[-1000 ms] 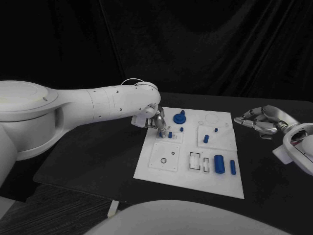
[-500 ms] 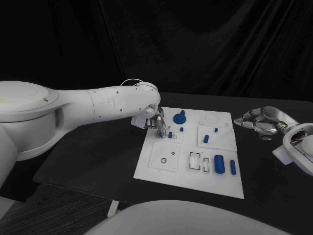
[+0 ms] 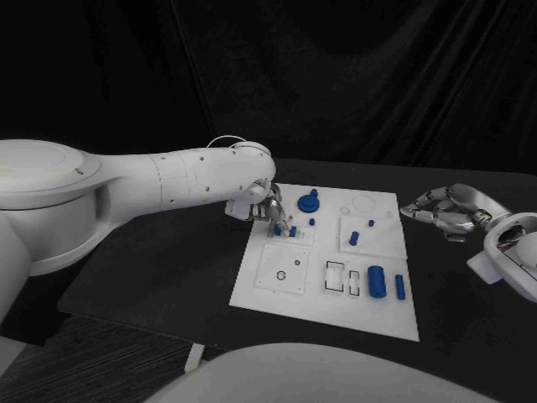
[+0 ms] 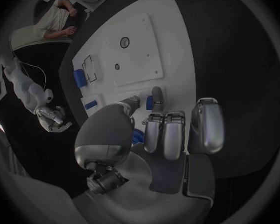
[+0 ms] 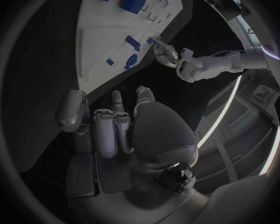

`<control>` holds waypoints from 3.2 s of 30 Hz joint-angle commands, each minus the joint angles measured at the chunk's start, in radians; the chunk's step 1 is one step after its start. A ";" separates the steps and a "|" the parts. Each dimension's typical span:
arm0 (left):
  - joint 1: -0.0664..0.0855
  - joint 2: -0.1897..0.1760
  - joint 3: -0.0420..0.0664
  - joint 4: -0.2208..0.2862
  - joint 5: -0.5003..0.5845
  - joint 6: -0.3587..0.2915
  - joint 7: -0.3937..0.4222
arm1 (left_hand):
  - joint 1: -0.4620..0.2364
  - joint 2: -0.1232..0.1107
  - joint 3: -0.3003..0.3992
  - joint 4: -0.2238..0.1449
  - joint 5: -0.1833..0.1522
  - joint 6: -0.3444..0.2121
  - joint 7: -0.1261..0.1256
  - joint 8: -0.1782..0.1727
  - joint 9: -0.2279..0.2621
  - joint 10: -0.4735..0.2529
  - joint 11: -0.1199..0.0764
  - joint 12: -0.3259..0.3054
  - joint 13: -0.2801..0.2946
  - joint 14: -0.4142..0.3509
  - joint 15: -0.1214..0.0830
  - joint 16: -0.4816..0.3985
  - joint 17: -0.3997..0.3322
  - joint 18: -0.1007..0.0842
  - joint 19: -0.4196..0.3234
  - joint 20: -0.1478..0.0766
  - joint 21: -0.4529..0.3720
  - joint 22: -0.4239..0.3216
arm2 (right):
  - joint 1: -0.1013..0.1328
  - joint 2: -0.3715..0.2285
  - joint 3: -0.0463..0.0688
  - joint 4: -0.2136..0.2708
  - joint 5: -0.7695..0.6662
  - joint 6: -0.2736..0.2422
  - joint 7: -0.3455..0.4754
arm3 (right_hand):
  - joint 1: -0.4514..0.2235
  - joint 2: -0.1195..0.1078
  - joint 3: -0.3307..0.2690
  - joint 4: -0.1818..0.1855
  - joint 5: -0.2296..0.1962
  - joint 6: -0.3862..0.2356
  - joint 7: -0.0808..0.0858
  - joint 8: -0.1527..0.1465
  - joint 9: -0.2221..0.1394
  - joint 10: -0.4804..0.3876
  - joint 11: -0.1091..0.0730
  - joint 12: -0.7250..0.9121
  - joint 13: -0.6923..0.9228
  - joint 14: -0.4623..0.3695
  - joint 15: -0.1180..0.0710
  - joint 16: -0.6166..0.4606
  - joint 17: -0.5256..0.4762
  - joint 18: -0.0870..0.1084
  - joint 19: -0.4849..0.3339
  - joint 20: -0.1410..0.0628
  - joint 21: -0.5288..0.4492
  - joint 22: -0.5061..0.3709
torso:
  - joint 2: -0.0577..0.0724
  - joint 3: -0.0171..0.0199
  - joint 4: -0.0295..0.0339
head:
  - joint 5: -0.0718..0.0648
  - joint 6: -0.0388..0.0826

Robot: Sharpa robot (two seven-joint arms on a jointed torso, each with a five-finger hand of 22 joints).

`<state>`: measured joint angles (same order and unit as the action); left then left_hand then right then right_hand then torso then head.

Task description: Assemble the parts on the task board

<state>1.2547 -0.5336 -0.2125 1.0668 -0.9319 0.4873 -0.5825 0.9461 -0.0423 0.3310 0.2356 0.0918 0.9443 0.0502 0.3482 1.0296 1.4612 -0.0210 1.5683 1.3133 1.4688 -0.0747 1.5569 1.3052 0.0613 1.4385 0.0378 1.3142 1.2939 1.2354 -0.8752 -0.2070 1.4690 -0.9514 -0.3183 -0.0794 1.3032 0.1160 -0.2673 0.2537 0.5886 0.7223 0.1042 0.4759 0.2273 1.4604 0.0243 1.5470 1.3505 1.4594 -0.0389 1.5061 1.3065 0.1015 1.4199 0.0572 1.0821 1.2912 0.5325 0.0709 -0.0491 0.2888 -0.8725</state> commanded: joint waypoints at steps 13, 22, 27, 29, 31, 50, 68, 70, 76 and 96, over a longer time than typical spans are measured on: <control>-0.003 -0.003 0.001 0.003 0.006 -0.036 0.011 | -0.016 0.000 -0.078 0.014 -0.027 0.032 -0.003 -0.011 -0.004 0.110 0.001 0.003 0.257 0.102 0.007 0.014 0.266 0.002 -0.001 0.007 -0.016 0.193 | -0.005 0.001 0.001 -0.002 -0.005 0.017 -0.023 | 0.068 0.029 0.037 0.001 0.016 0.006 0.003 -0.013 -0.012 0.051 -0.004 -0.030 0.126 0.079 -0.010 -0.017 0.115 -0.001 -0.008 0.001 -0.021 0.146 | 0.000 0.0006 -0.0002 | 0.001 0.000; -0.003 -0.007 0.001 0.009 0.006 -0.062 0.021 | 0.009 0.009 -0.102 0.015 -0.011 0.035 -0.009 0.013 0.027 0.110 -0.004 0.003 0.257 0.102 0.003 0.014 0.266 0.002 0.000 0.004 -0.015 0.193 | -0.005 0.003 0.001 -0.004 -0.005 0.023 -0.027 | 0.068 0.029 0.037 0.001 0.016 0.006 0.003 -0.013 -0.012 0.051 -0.004 -0.030 0.126 0.079 -0.010 -0.017 0.115 -0.001 -0.008 0.001 -0.021 0.146 | 0.000 0.0002 0.0003 | 0.000 0.000; -0.003 -0.008 0.001 0.012 0.006 -0.069 0.026 | 0.028 0.016 -0.122 0.016 0.003 0.034 -0.013 0.043 0.065 0.110 -0.008 0.003 0.257 0.102 0.000 0.014 0.266 0.002 0.001 0.001 -0.015 0.194 | -0.006 0.003 0.001 -0.005 -0.005 0.026 -0.029 | 0.069 0.029 0.038 0.001 0.016 0.006 0.003 -0.013 -0.012 0.051 -0.004 -0.030 0.126 0.079 -0.010 -0.017 0.114 -0.001 -0.009 0.001 -0.022 0.145 | 0.000 0.0004 0.0007 | -0.002 0.000; -0.003 -0.008 0.001 0.012 0.006 -0.070 0.027 | 0.031 0.018 -0.125 0.016 0.005 0.033 -0.014 0.047 0.071 0.110 -0.008 0.003 0.257 0.102 0.000 0.014 0.266 0.002 0.001 0.001 -0.015 0.193 | -0.006 0.003 0.001 -0.005 -0.005 0.027 -0.030 | 0.069 0.029 0.038 0.001 0.016 0.006 0.003 -0.013 -0.012 0.051 -0.004 -0.030 0.126 0.079 -0.010 -0.017 0.114 -0.001 -0.009 0.001 -0.022 0.145 | 0.000 0.0003 0.0006 | -0.002 0.000; -0.003 -0.007 0.001 0.013 0.006 -0.071 0.027 | 0.035 0.021 -0.129 0.017 0.009 0.032 -0.015 0.054 0.080 0.110 -0.009 0.003 0.257 0.102 -0.001 0.014 0.266 0.002 0.001 0.000 -0.015 0.193 | -0.006 0.004 0.001 -0.005 -0.005 0.029 -0.031 | 0.069 0.029 0.038 0.001 0.016 0.006 0.003 -0.013 -0.012 0.051 -0.004 -0.030 0.126 0.079 -0.010 -0.017 0.114 -0.001 -0.009 0.001 -0.022 0.145 | 0.000 0.0003 0.0000 | -0.001 0.000; -0.003 -0.011 0.001 0.017 0.006 -0.069 0.024 | 0.114 0.043 -0.142 -0.002 0.224 0.004 -0.027 0.101 0.164 0.110 -0.019 0.003 0.257 0.102 -0.010 0.014 0.266 0.002 0.001 -0.008 -0.016 0.193 | -0.010 0.009 0.001 -0.011 -0.005 0.044 -0.038 | 0.070 0.029 0.040 0.001 0.016 0.006 0.003 -0.014 -0.013 0.050 -0.004 -0.031 0.125 0.078 -0.010 -0.018 0.113 -0.001 -0.009 0.001 -0.024 0.145 | 0.000 0.0002 0.0000 | 0.001 0.000; -0.003 -0.010 0.001 0.018 0.006 -0.066 0.016 | 0.137 0.037 -0.114 -0.012 0.311 0.004 -0.030 0.100 0.174 0.110 -0.023 0.003 0.257 0.102 -0.013 0.014 0.266 0.002 0.001 -0.012 -0.016 0.193 | -0.010 0.009 0.001 -0.012 -0.005 0.055 -0.044 | 0.072 0.029 0.042 0.001 0.016 0.005 0.004 -0.015 -0.013 0.049 -0.003 -0.032 0.123 0.078 -0.010 -0.019 0.110 0.000 -0.010 0.001 -0.027 0.144 | 0.000 0.0001 -0.0002 | 0.001 0.000; -0.003 -0.011 0.001 0.018 0.006 -0.066 0.015 | 0.133 0.036 -0.115 -0.009 0.300 0.006 -0.030 0.100 0.174 0.110 -0.022 0.003 0.257 0.102 -0.013 0.014 0.266 0.002 0.002 -0.012 -0.015 0.194 | -0.010 0.009 0.001 -0.012 -0.005 0.056 -0.045 | 0.072 0.029 0.042 0.001 0.016 0.005 0.004 -0.015 -0.013 0.049 -0.003 -0.032 0.123 0.078 -0.010 -0.019 0.110 0.000 -0.010 0.001 -0.027 0.144 | 0.000 0.0002 -0.0001 | 0.000 0.000; -0.003 -0.010 0.001 0.019 0.006 -0.064 0.010 | 0.130 0.039 -0.112 -0.004 0.290 0.039 -0.038 0.114 0.179 0.110 -0.027 0.003 0.257 0.102 -0.016 0.014 0.266 0.001 0.004 -0.014 -0.012 0.195 | -0.010 0.009 0.001 -0.012 -0.005 0.060 -0.047 | 0.075 0.029 0.046 0.001 0.019 0.005 0.004 -0.015 -0.014 0.049 -0.003 -0.032 0.123 0.078 -0.009 -0.020 0.110 0.000 -0.011 0.002 -0.029 0.144 | 0.000 0.0002 -0.0005 | 0.001 0.000; -0.003 -0.016 0.001 0.021 0.006 -0.057 -0.012 | 0.128 0.039 -0.110 -0.001 0.294 0.055 -0.043 0.116 0.178 0.110 -0.031 0.003 0.257 0.102 -0.019 0.014 0.266 0.001 0.005 -0.016 -0.010 0.195 | -0.010 0.009 0.001 -0.012 -0.005 0.071 -0.053 | 0.080 0.027 0.052 0.001 0.029 0.007 0.005 -0.016 -0.016 0.047 -0.002 -0.033 0.120 0.077 -0.008 -0.021 0.107 0.001 -0.012 0.002 -0.033 0.143 | 0.000 0.0002 0.0001 | 0.001 0.000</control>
<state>1.2528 -0.5497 -0.2125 1.0850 -0.9317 0.4220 -0.5912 1.0745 -0.0040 0.2019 0.2383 0.3947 0.9828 0.0108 0.4473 1.1823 1.4595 -0.0412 1.5683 1.3133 1.4582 -0.0856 1.5569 1.3052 0.0612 1.4477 0.0283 1.3142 1.2939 1.2277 -0.8664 -0.2070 1.4566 -0.9515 -0.2579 -0.1134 1.3267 0.1083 -0.2370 0.2616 0.5889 0.7242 0.1063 0.4733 0.2220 1.4611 0.0253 1.5469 1.3535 1.4594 -0.0388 1.4948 1.3066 0.1016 1.4095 0.0571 1.0674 1.2912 0.5323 0.0709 -0.0489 0.2890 -0.8725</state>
